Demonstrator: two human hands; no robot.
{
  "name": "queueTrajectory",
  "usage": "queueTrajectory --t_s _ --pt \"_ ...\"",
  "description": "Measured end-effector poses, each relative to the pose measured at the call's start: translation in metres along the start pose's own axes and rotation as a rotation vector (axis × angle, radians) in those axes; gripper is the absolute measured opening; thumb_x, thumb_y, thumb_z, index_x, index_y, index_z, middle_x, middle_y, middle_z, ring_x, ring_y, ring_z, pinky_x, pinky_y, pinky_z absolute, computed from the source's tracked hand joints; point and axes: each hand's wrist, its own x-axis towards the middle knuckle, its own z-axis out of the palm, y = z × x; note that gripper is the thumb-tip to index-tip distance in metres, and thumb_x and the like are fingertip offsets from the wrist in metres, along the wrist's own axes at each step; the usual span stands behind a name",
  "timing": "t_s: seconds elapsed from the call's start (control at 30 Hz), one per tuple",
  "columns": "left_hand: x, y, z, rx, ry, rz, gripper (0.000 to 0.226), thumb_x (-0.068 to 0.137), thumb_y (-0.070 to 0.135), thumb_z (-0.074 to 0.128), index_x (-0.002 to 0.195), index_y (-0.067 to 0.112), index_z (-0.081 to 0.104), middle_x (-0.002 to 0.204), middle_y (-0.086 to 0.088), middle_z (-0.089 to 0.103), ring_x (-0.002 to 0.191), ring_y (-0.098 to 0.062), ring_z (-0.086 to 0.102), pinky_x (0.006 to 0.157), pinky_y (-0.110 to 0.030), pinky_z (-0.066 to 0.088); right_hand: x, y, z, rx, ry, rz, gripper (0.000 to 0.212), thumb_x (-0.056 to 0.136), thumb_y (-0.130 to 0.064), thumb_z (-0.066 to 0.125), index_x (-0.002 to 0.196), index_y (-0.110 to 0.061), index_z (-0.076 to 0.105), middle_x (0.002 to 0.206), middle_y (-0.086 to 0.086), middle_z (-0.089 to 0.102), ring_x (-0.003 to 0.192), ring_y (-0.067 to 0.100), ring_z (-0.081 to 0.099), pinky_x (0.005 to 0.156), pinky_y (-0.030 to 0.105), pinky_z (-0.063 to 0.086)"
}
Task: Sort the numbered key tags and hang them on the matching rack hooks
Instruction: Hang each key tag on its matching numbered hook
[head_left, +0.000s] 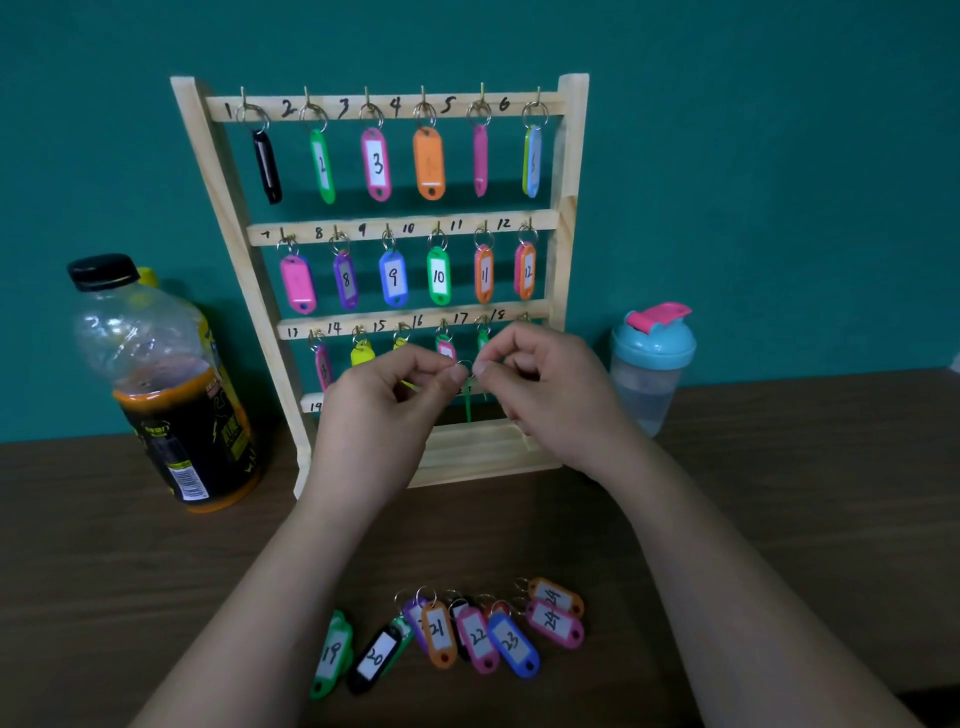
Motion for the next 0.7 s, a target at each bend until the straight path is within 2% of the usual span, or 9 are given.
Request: queueTrajectory --t_s 0.1,0.2,0.33,0.47,0.53,0.6,0.7 --pt "0.0 -0.001 0.0 -0.023 -0.011 -0.012 0.007 0.097 0.037 0.075 0.093 0.034 0.079 0.08 0.008 0.074 0.08 -0.009 0.069 0.075 -0.039 0.058 -0.001 -0.001 0.0 -0.003 -0.023 0.009 0.006 0.103 -0.025 0.067 0.099 -0.021 0.07 0.063 -0.011 0.066 0.056 0.002 0.059 0.059 0.025 0.046" --pt "0.0 -0.001 -0.001 -0.071 -0.022 -0.037 0.007 0.097 0.034 0.076 0.092 0.031 0.081 0.071 0.008 0.07 0.071 -0.005 0.064 0.071 -0.031 0.054 -0.003 0.0 0.003 -0.026 -0.034 -0.002 0.007 0.103 -0.026 0.068 0.098 -0.022 0.069 0.061 -0.01 0.066 0.056 0.003 0.061 0.06 0.029 0.049" --pt "-0.002 0.002 -0.001 -0.068 -0.039 -0.023 0.01 0.097 0.036 0.074 0.092 0.03 0.081 0.072 0.007 0.072 0.07 -0.003 0.065 0.065 -0.02 0.05 -0.003 0.001 0.005 -0.029 0.013 -0.017 0.006 0.102 -0.024 0.068 0.097 -0.021 0.069 0.063 -0.007 0.067 0.056 0.004 0.059 0.059 0.032 0.05" --pt "-0.004 -0.002 0.001 -0.028 -0.083 -0.034 0.008 0.096 0.038 0.074 0.094 0.034 0.08 0.077 0.003 0.072 0.072 -0.009 0.065 0.07 -0.034 0.054 0.003 0.009 -0.006 -0.026 0.135 0.01 0.004 0.102 -0.021 0.068 0.099 -0.02 0.07 0.07 -0.013 0.071 0.061 0.001 0.062 0.06 0.019 0.048" --pt "-0.006 -0.008 0.001 -0.003 -0.13 -0.048 0.004 0.095 0.036 0.076 0.093 0.035 0.079 0.077 0.002 0.071 0.071 -0.013 0.065 0.072 -0.038 0.056 0.007 0.017 -0.011 -0.045 0.212 0.025 0.005 0.102 -0.021 0.068 0.098 -0.02 0.071 0.071 -0.013 0.071 0.063 0.0 0.062 0.061 0.02 0.048" --pt "-0.008 -0.012 0.0 0.052 -0.178 -0.054 0.005 0.094 0.034 0.078 0.089 0.036 0.079 0.076 0.006 0.071 0.071 -0.014 0.066 0.072 -0.036 0.057 0.011 0.025 -0.014 -0.047 0.27 0.047 0.007 0.102 -0.022 0.068 0.095 -0.023 0.071 0.076 -0.009 0.073 0.063 0.001 0.061 0.063 0.028 0.049" --pt "-0.011 -0.018 -0.002 0.147 -0.228 -0.05 0.007 0.093 0.034 0.077 0.088 0.038 0.079 0.079 0.013 0.072 0.073 -0.01 0.065 0.069 -0.029 0.053 0.015 0.03 -0.016 -0.021 0.307 0.081 0.007 0.103 -0.022 0.067 0.097 -0.023 0.071 0.082 -0.008 0.074 0.065 0.0 0.062 0.062 0.026 0.046"
